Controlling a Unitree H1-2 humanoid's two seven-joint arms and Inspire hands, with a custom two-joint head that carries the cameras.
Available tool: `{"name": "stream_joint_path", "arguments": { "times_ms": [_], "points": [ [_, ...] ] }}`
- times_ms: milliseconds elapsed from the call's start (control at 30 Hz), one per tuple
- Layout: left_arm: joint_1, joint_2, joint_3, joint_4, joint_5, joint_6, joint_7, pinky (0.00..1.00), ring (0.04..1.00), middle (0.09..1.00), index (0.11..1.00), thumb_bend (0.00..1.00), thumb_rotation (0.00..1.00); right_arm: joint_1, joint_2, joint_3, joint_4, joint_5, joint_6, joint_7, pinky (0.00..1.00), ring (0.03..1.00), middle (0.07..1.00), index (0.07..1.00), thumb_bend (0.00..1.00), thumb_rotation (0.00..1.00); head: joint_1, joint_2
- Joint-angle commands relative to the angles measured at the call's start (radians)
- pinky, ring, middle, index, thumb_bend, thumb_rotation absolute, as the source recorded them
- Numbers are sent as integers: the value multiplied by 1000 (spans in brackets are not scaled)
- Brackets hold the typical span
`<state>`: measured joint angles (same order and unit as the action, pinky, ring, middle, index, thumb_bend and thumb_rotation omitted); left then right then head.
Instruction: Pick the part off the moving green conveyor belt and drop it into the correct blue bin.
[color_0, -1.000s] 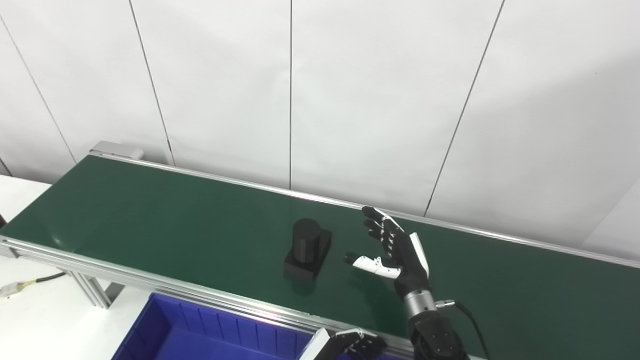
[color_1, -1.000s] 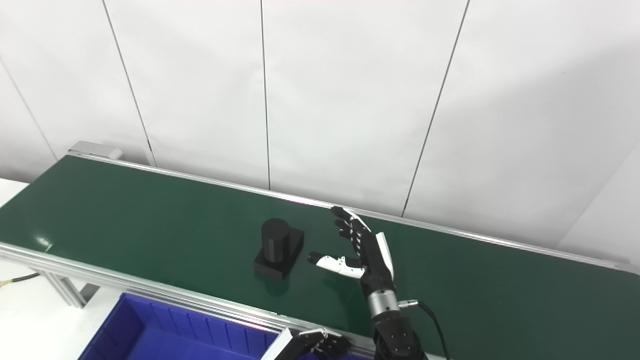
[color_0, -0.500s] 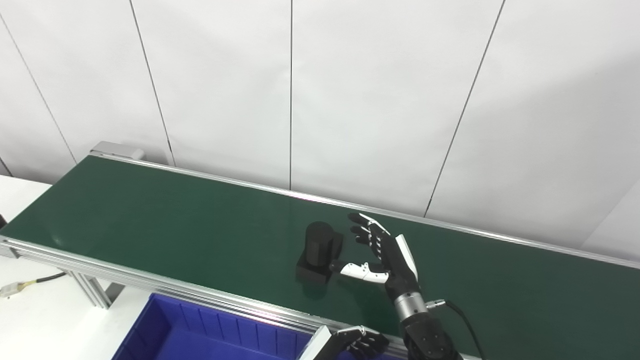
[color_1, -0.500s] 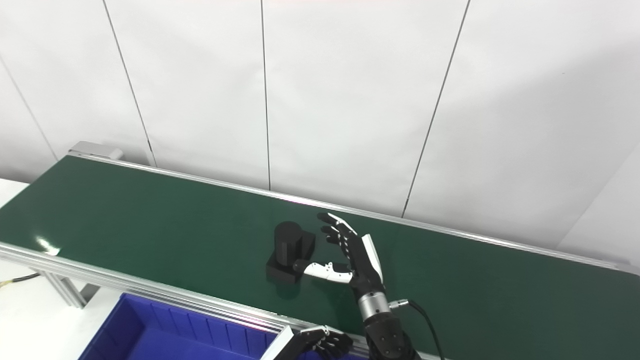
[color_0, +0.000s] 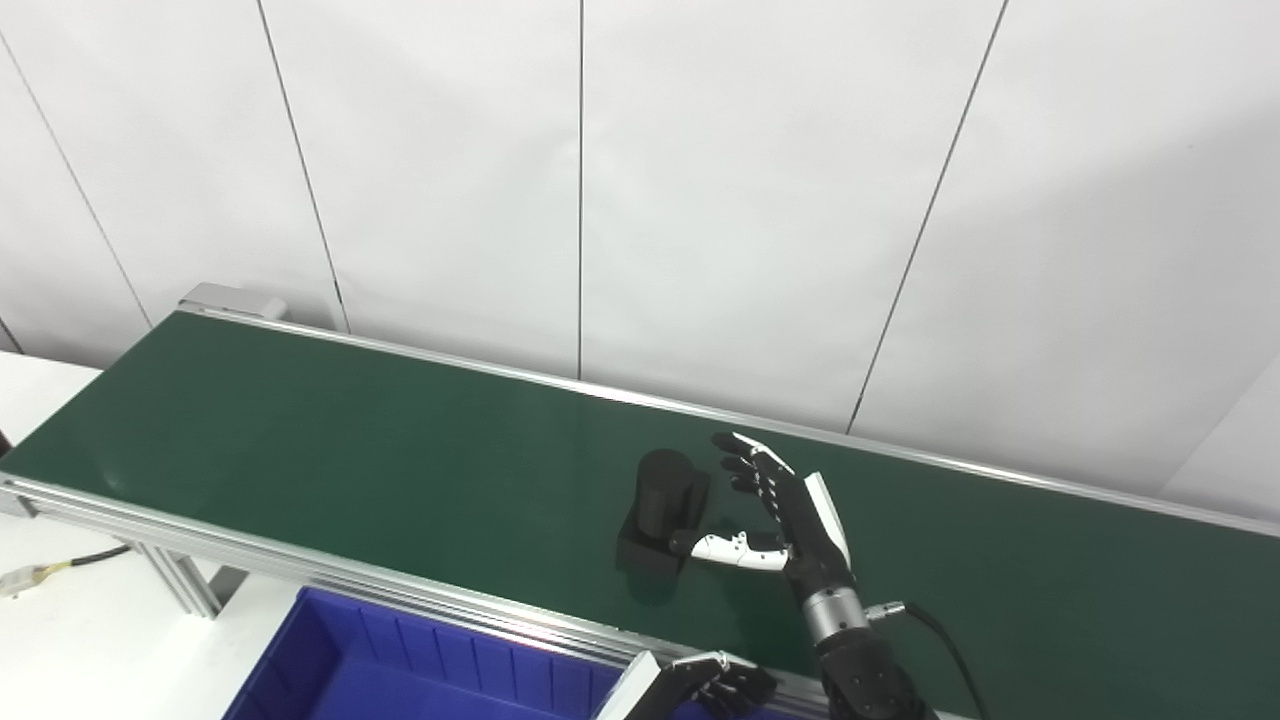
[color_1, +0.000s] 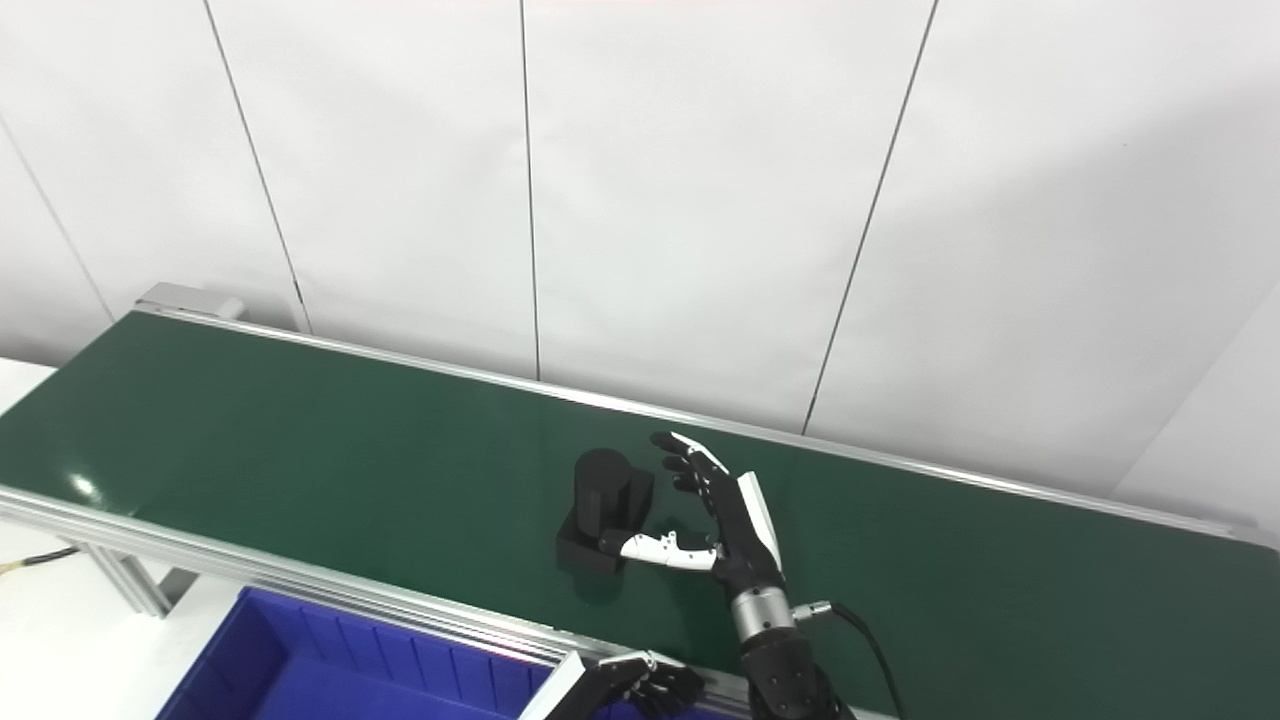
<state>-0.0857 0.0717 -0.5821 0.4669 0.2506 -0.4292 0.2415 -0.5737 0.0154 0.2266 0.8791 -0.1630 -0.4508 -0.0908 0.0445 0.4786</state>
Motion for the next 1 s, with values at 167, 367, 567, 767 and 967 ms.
{"name": "stream_joint_path", "arguments": {
  "times_ms": [167, 367, 567, 767, 967],
  "points": [
    [-6, 4, 11, -33, -25, -41, -19, 586, 646, 681, 692, 691, 0, -56, -20, 11, -4, -15, -19, -37, 773, 827, 851, 813, 938, 265, -1, 1],
    [-1, 6, 18, -38, -24, -41, -28, 592, 650, 682, 686, 696, 0, -60, -29, 19, 8, -29, -19, -66, 784, 830, 850, 808, 944, 283, -5, 2],
    [3, 5, 24, -41, -17, -41, -33, 600, 657, 688, 689, 696, 0, -61, -26, 24, 14, -47, -19, -95, 756, 822, 838, 801, 928, 257, -4, 4],
    [8, 4, 29, -48, -9, -41, -33, 598, 655, 686, 687, 700, 0, -60, -23, 23, 24, -52, -19, -105, 728, 802, 825, 792, 919, 223, -4, 6],
    [11, 2, 34, -52, -10, -41, -42, 603, 659, 689, 690, 697, 0, -60, -19, 21, 35, -53, -19, -123, 655, 713, 778, 763, 921, 192, -2, 8]
  ]
}}
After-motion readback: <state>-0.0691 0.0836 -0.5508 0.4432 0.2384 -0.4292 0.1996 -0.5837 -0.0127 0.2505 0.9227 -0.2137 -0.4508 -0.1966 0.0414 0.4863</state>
